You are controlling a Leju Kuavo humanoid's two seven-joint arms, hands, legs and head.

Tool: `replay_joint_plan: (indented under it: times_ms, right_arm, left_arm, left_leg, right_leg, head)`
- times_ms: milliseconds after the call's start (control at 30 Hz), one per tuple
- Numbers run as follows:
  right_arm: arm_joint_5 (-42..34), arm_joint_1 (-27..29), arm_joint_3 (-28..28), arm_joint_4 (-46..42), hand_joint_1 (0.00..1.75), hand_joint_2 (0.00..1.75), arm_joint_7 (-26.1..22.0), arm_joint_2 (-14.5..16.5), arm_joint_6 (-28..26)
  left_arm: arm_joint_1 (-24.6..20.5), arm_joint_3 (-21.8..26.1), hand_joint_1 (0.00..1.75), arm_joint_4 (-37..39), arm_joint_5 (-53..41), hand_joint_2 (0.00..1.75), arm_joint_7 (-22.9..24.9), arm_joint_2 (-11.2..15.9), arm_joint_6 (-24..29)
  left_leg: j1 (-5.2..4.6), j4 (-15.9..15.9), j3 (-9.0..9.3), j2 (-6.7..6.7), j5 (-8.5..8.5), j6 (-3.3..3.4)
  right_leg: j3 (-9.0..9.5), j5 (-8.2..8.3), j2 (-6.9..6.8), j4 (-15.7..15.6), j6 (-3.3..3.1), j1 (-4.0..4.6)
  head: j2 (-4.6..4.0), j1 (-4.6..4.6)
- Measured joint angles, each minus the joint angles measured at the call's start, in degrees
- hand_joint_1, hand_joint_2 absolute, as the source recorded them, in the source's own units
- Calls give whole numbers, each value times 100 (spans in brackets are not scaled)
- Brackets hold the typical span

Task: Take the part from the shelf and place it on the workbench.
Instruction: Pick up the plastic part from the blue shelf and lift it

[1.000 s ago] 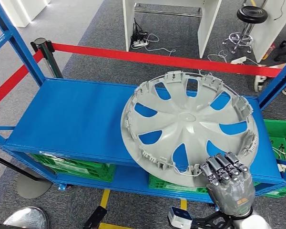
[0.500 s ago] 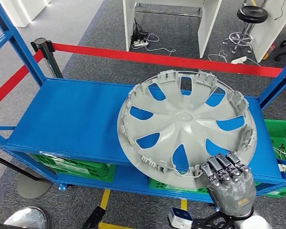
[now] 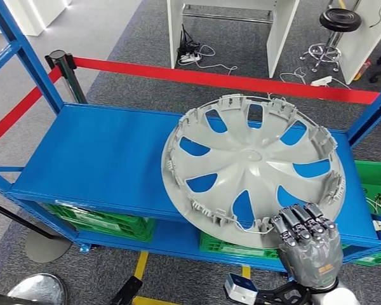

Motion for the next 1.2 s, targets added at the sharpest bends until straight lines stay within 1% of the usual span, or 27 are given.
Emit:
replay_joint_plan:
  times_ms: [67,100,200,233,267,333,367,400,433,467,533,567,600,633,700,733,767,867,900,933,967,1000,1033,1067,1100,1133,1200]
  right_arm:
    - [0,-14,34,11,175,175,43,-1,0]
    - [1,-19,52,18,175,175,68,-1,0]
    - [3,-21,103,33,175,175,147,-2,0]
    - [2,-24,124,36,175,175,178,-2,0]
    - [2,-30,145,37,175,175,207,-2,0]
    - [2,-41,198,38,175,175,255,-2,0]
    - [2,-45,221,38,175,175,269,-2,0]
    - [2,-45,242,39,175,175,280,-2,0]
    - [2,-46,257,39,175,175,288,-2,0]
    - [1,-49,269,39,175,175,295,-2,0]
    - [-1,-59,286,39,175,175,305,-2,0]
    - [-1,-66,292,39,175,175,307,-2,0]
    - [0,-74,298,39,175,175,310,-3,0]
    - [0,-83,308,39,175,175,324,-3,0]
    - [-1,-97,341,39,175,175,382,-9,0]
    - [-1,-99,360,39,175,175,420,-14,0]
    - [-2,-100,377,39,175,175,453,-22,0]
    - [-2,-104,396,39,175,175,515,-49,0]
    - [-1,-104,398,39,175,175,528,-57,0]
    - [-1,-103,400,39,175,175,537,-63,0]
    - [0,-103,400,39,175,175,543,-68,0]
    - [0,-104,401,39,175,175,547,-70,0]
    - [0,-110,401,39,175,175,548,-72,0]
    - [-1,-115,402,37,175,175,548,-72,0]
    - [-2,-119,402,36,175,175,547,-73,0]
    - [-2,-122,401,34,175,175,545,-73,0]
    - [-2,-118,397,32,175,175,524,-74,0]
  left_arm:
    - [-5,5,0,-1,-2,0,2,2,3]
    - [-7,7,0,-2,-4,0,5,5,4]
    - [-5,13,0,-2,-6,0,17,10,9]
    - [-6,15,0,-2,-7,0,19,11,9]
    - [-8,15,0,-2,-8,0,20,9,9]
    - [-10,15,0,-2,-10,0,26,3,9]
    - [-11,15,0,-2,-10,0,29,2,8]
    - [-11,15,0,-2,-10,0,31,2,8]
    - [-11,15,0,-2,-10,0,32,2,7]
    - [-13,15,0,-2,-10,0,33,2,5]
    - [-27,15,0,-2,-10,0,33,1,4]
    - [-44,15,0,-2,-11,0,33,-2,4]
    - [-62,15,0,-2,-11,0,33,-5,4]
    - [-77,15,0,-2,-13,0,33,-8,4]
    - [-74,16,0,-2,-17,0,38,-13,5]
    - [-65,16,0,-2,-21,0,44,-14,5]
    - [-57,16,0,-2,-27,0,51,-15,5]
    - [-52,15,0,-2,-41,0,64,-21,12]
    - [-50,15,0,-2,-44,0,67,-22,15]
    - [-49,15,0,-2,-47,0,69,-22,17]
    - [-48,15,0,-2,-51,0,70,-23,19]
    - [-48,15,0,-2,-55,0,70,-25,19]
    - [-48,14,0,-2,-58,0,70,-25,21]
    - [-48,14,0,-2,-60,0,70,-25,23]
    - [-49,13,0,-2,-62,0,69,-25,27]
    - [-49,12,0,-2,-62,0,69,-24,32]
    - [-45,8,0,-2,-63,0,68,-24,36]
  left_leg:
    - [-6,36,-34,-18,16,-94]
    - [-20,49,-53,-25,40,-140]
    - [-20,72,-117,-30,82,-232]
    - [-11,155,-168,-23,-18,-252]
    - [-6,354,-256,-15,-203,-270]
    - [-6,1066,-512,-4,-708,-286]
    - [-8,1425,-619,-4,-892,-283]
    - [-12,1652,-660,-4,-969,-269]
    - [-20,1691,-607,-4,-936,-244]
    - [-35,1521,-445,-5,-816,-207]
    - [-86,804,95,-3,-600,-102]
    - [-110,442,337,0,-567,-62]
    - [-130,190,484,-1,-574,-40]
    - [-147,58,537,-3,-587,-35]
    - [-145,-11,490,-4,-501,-29]
    - [-135,-27,461,1,-444,-13]
    - [-120,-43,425,8,-384,15]
    - [-106,-43,253,19,-221,62]
    - [-106,-40,180,22,-165,58]
    - [-106,-36,105,24,-109,51]
    - [-104,-33,31,27,-53,39]
    - [-100,-29,-38,27,2,20]
    - [-102,-23,-97,25,53,-7]
    - [-106,-15,-145,24,100,-37]
    - [-112,-9,-178,22,152,-68]
    - [-116,-7,-202,21,203,-97]
    - [-105,-12,-240,18,288,-151]
  right_leg:
    - [284,143,21,-512,8,-13]
    - [311,128,34,-573,-22,-9]
    - [209,189,38,-535,-199,11]
    - [167,222,33,-531,-260,17]
    - [119,260,24,-535,-323,21]
    - [3,342,9,-536,-417,47]
    - [-59,386,2,-535,-445,66]
    - [-123,431,-2,-535,-459,86]
    - [-186,479,-4,-534,-463,105]
    - [-250,530,-3,-534,-463,123]
    - [-359,632,5,-532,-452,152]
    - [-400,680,5,-531,-437,163]
    - [-428,730,1,-537,-413,167]
    - [-445,782,-6,-552,-382,165]
    - [-468,861,-12,-586,-309,150]
    - [-502,796,-13,-553,-274,145]
    - [-553,619,-12,-416,-237,141]
    - [-776,-169,-14,537,-156,126]
    - [-794,-270,-14,806,-141,124]
    - [-739,-248,-14,924,-129,121]
    - [-584,-128,-14,844,-122,117]
    - [-326,20,-15,570,-116,111]
    - [-29,80,-14,181,-110,107]
    - [262,76,-3,-227,-119,111]
    - [456,32,5,-527,-139,116]
    - [538,-26,15,-685,-169,129]
    - [492,27,18,-727,-272,135]
  head:
    - [0,21]
    - [1,18]
    - [1,-8]
    - [0,-10]
    - [0,-20]
    - [1,-35]
    - [1,-42]
    - [1,-43]
    - [0,-44]
    - [0,-44]
    - [0,-44]
    - [0,-41]
    - [0,-40]
    - [0,-40]
    - [1,-44]
    - [1,-41]
    - [1,-36]
    - [0,-25]
    - [0,-24]
    - [1,-26]
    - [1,-26]
    - [1,-27]
    - [1,-27]
    - [0,-28]
    - [0,-30]
    - [1,-30]
    - [1,-32]
